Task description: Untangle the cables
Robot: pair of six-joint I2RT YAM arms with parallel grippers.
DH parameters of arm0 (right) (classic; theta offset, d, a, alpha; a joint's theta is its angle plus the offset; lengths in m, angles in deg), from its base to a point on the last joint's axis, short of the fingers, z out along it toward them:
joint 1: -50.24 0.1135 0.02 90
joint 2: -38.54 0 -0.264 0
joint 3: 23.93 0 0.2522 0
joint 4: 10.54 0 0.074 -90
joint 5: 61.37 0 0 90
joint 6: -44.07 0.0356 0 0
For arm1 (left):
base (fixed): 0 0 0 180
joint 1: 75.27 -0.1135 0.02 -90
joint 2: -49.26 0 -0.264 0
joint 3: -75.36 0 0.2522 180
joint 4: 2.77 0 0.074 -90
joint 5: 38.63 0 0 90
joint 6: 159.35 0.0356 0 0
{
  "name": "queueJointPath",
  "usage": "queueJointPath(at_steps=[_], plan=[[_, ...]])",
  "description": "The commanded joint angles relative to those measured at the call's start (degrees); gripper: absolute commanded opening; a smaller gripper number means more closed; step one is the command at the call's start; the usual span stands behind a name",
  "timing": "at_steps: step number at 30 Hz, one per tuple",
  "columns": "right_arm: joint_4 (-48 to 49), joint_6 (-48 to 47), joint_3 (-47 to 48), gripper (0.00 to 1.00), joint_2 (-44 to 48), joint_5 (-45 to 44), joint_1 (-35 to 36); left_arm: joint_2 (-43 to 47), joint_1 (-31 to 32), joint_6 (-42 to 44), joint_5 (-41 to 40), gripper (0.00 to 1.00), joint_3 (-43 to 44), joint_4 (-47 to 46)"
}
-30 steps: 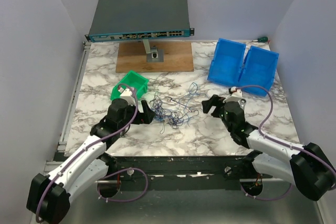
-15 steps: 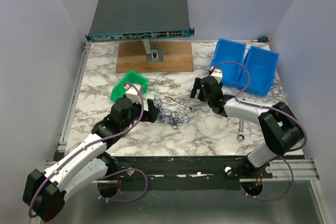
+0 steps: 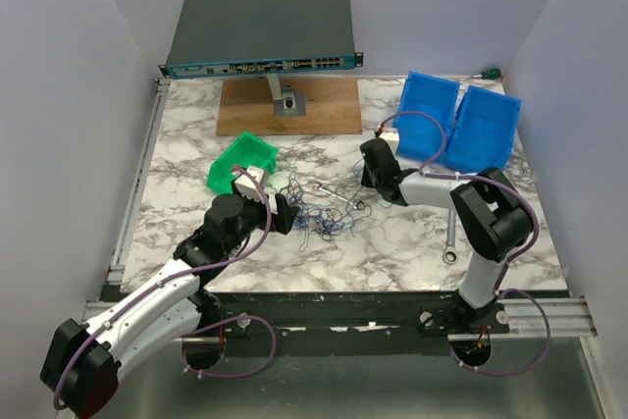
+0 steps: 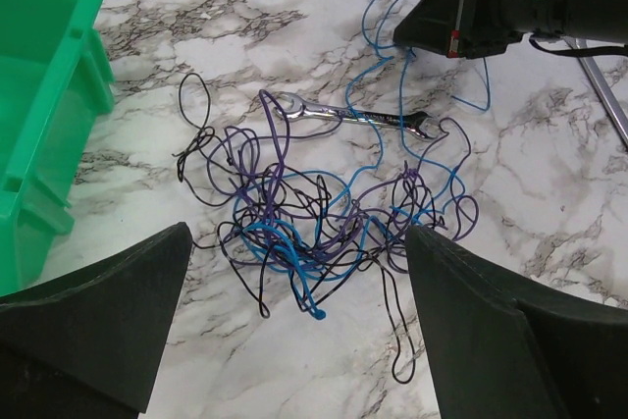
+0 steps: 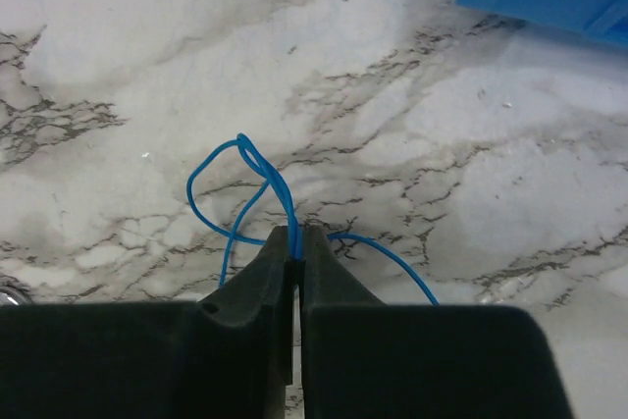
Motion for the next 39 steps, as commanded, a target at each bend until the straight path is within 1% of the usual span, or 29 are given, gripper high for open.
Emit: queueJointPath(at_steps=[1,2,5,10,13,19,26,29,33,39], plan=[[2.12,-3.00,2.63,0.01,0.74,3.81,-0.17,0.96,0.24,1.24,0.58,0.92,-1.17,-4.21],[2.16,-3.73,2.33,0.01,2.40,4.95,-0.17,1.28,0.33,1.25,2.00,0.92,-1.36,-4.53],[2.58,-5.64,0.04,0.01,8.58,8.72,-0.13,1.82,0.27,1.33,2.30,0.91,-1.72,-4.97],[0.96,-4.10,-3.93,0.01,19.47,11.74,-0.08,2.06,0.33,1.50,3.36,0.91,-2.23,-6.29],[-0.62,-4.22,-4.28,0.01,24.59,14.60,-0.08,2.11,0.32,1.66,3.76,0.91,-2.68,-7.18],[-4.18,-4.30,-2.27,0.01,31.15,21.40,-0.08,2.20,0.33,1.77,3.11,0.91,-2.06,-7.11],[-4.48,-4.06,-2.05,0.01,35.02,25.34,-0.11,-0.31,0.33,0.61,3.74,0.95,2.64,-6.61],[-5.23,-3.95,-1.53,0.01,36.42,26.73,-0.10,-3.80,0.33,-0.28,4.15,0.96,5.08,-7.94],[-6.95,-3.93,-0.33,0.01,37.94,27.57,-0.08,-10.66,0.33,-0.94,4.78,0.96,9.55,-10.56],[-11.11,-4.24,2.03,0.01,38.80,26.17,-0.08,-25.57,0.50,-3.62,6.84,0.96,17.06,-10.06]])
